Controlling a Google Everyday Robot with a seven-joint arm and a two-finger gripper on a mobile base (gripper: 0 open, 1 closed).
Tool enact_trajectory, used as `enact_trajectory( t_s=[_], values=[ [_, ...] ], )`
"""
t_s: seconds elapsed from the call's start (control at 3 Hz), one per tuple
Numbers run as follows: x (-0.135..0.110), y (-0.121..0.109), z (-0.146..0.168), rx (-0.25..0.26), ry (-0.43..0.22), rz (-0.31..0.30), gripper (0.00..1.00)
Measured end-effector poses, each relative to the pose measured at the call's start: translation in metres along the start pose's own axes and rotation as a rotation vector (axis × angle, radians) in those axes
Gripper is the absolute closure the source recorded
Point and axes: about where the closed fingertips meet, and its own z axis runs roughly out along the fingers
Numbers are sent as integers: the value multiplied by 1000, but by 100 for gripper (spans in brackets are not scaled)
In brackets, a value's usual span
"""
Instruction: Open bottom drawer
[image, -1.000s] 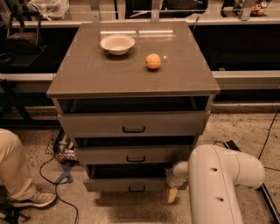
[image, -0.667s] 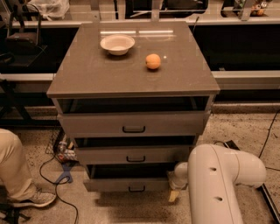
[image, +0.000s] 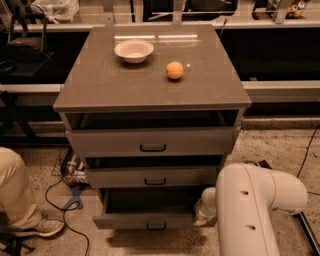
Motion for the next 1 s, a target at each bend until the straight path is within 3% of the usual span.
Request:
enact_trajectory(
  t_s=[0.33,0.67,1.0],
  values=[
    [5,13,-9,18,14,38,88],
    [6,17,-11,22,17,46,100],
    [6,18,-9,18,16,46,82]
  ],
)
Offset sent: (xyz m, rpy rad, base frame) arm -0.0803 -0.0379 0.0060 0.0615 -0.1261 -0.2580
